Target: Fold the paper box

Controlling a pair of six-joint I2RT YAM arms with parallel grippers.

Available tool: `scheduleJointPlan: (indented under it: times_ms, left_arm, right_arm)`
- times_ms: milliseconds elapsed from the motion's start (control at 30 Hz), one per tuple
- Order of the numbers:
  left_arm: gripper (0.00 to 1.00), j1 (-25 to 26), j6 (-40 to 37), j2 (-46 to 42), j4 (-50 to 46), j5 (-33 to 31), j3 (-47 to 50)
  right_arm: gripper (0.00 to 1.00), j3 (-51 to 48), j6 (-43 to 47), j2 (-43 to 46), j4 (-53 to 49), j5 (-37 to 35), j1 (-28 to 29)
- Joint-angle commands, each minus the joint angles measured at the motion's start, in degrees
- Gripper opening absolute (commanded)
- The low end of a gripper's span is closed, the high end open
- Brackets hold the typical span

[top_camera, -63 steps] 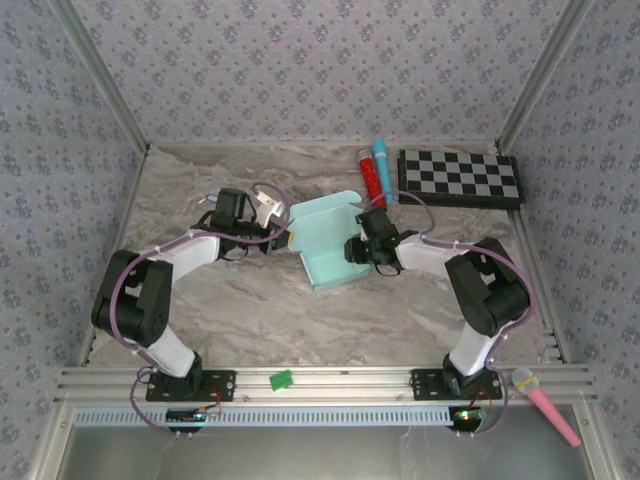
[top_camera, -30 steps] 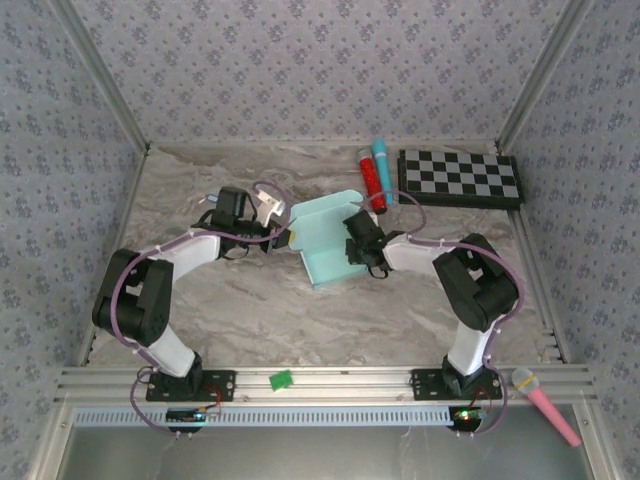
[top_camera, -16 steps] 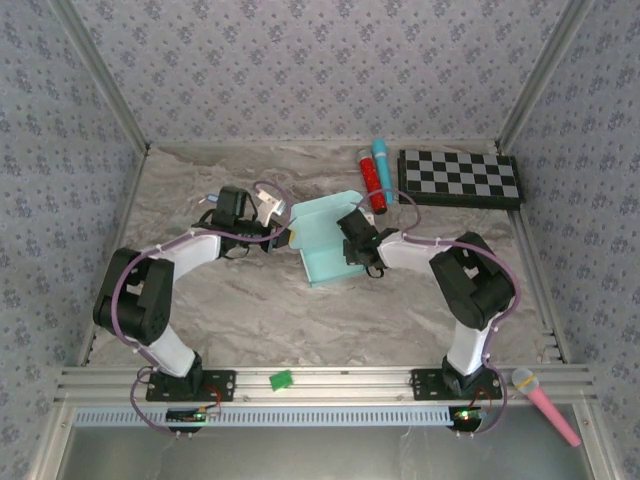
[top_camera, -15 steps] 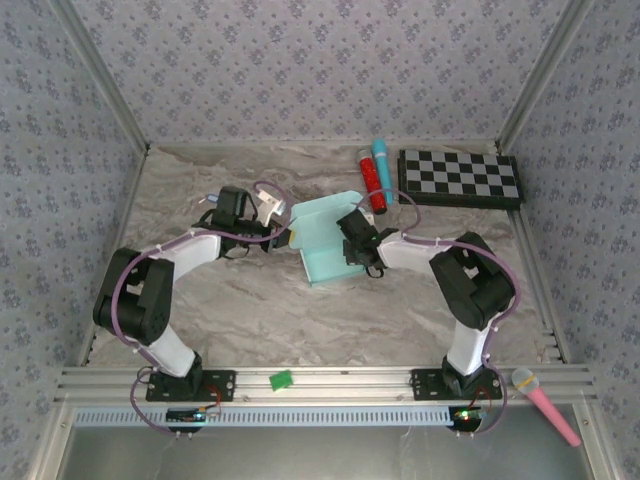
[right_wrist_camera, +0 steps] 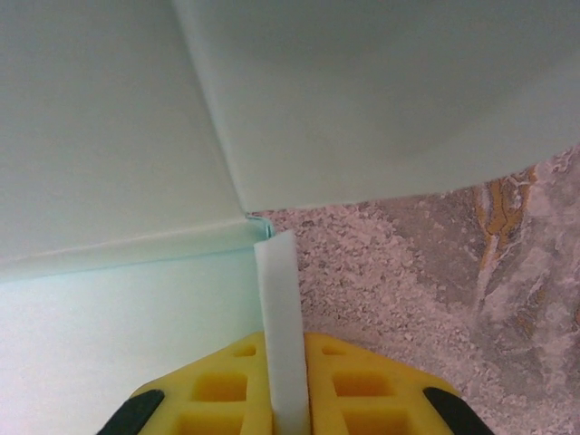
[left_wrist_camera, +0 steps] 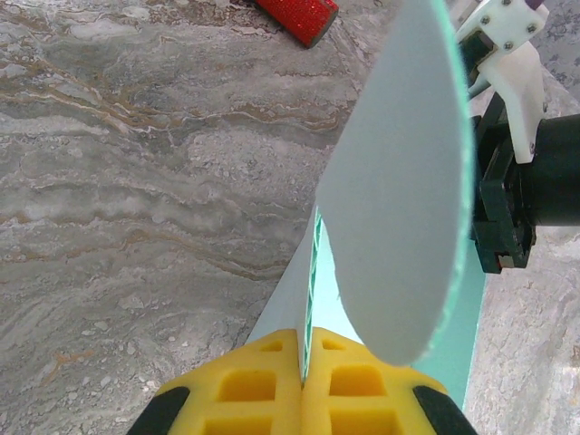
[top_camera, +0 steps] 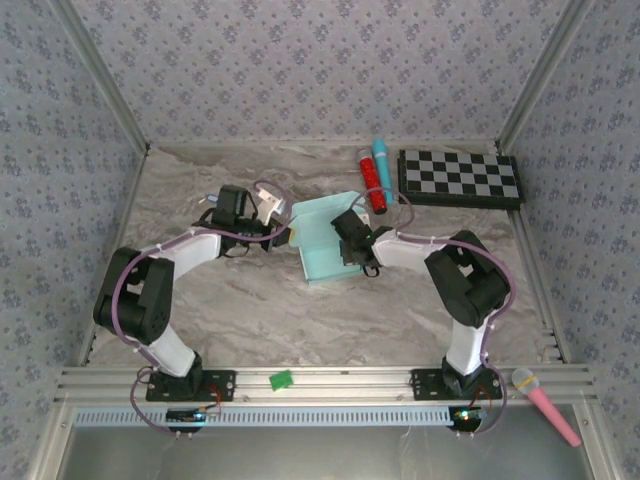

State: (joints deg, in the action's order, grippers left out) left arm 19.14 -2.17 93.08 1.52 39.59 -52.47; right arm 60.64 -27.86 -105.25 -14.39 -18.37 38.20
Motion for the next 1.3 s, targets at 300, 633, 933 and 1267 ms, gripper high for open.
scheduleJointPlan:
  times_ms: [300,633,933,1267]
  left_arm:
    - [0.00,-0.50,-0.26,-0.64,-2.06,3.51,-1.58]
    - [0.00,-0.50,-0.10,-0.85,-1.99,3.65,-1.34]
    - [0.00,-0.50,0.13,-0.81,-1.70,3.78,-1.22]
    - [0.00,-0.37,-0.10,-1.05,-1.11,3.86,-0.92]
  right_arm:
    - [0.20,-0.44,-0.48,-2.83,-6.03,-5.88,-1.20]
    - [0.35,0.13,-1.74,-0.36,-4.60,-1.94,-1.19]
    - [0.45,-0.33,-1.05,3.26,-3.82,1.66,-1.45]
    - [0.50,-2.43,0.48,6.23,-4.00,7.19,-2.42]
